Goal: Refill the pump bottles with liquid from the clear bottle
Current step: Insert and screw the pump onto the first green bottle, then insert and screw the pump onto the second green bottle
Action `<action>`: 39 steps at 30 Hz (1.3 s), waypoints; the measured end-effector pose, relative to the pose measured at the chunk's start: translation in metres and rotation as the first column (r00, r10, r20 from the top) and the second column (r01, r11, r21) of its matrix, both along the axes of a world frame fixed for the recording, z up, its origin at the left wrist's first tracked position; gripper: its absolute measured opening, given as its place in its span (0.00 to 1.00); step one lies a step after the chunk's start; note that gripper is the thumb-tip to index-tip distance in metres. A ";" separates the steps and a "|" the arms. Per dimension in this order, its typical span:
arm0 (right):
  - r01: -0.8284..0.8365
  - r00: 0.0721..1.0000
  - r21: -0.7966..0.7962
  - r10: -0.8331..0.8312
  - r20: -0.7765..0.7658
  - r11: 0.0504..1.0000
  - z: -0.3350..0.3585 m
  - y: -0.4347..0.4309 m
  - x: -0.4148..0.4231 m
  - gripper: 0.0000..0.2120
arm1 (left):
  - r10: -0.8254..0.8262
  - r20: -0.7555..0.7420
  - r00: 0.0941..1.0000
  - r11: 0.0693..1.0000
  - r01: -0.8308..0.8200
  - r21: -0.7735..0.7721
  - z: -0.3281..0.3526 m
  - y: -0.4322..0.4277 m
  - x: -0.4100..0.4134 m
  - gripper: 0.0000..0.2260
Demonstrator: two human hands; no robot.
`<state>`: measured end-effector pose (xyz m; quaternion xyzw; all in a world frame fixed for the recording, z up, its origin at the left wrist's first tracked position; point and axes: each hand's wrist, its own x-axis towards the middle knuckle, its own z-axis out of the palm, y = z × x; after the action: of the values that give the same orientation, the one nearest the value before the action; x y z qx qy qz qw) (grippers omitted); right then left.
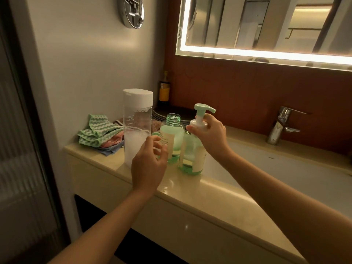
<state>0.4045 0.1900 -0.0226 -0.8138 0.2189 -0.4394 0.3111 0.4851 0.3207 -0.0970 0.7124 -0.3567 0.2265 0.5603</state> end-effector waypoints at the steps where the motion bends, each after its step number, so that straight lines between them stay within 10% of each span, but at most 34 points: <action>1: -0.001 1.000 0.002 0.001 0.004 1.000 0.000 -0.003 0.002 0.19 | 0.016 0.031 0.999 1.000 -0.017 0.025 -0.001 0.000 0.001 0.08; 15: 0.021 0.991 0.034 -0.016 -0.131 0.999 -0.002 -0.040 0.048 0.22 | 0.179 0.093 0.979 0.949 -0.197 0.246 -0.006 0.009 0.013 0.06; 21: 0.320 0.943 -0.023 -0.316 0.103 0.947 -0.020 -0.018 0.028 0.18 | 0.231 -0.028 0.972 0.880 -0.197 0.432 -0.006 0.017 0.013 0.05; 30: -0.066 0.973 0.237 0.115 -0.201 0.969 -0.042 0.024 0.010 0.12 | 0.070 -0.496 0.866 0.992 -0.112 -0.057 0.005 0.019 0.011 0.11; 39: -0.185 0.879 0.716 0.439 -0.186 0.673 -0.030 0.065 0.031 0.23 | -0.180 -0.579 0.795 0.925 -0.063 -0.374 0.022 0.035 0.000 0.11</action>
<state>0.4357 0.2551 -0.0529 -0.7316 0.2697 -0.1190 0.6147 0.4852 0.3554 -0.0748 0.6154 -0.1319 0.0334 0.7764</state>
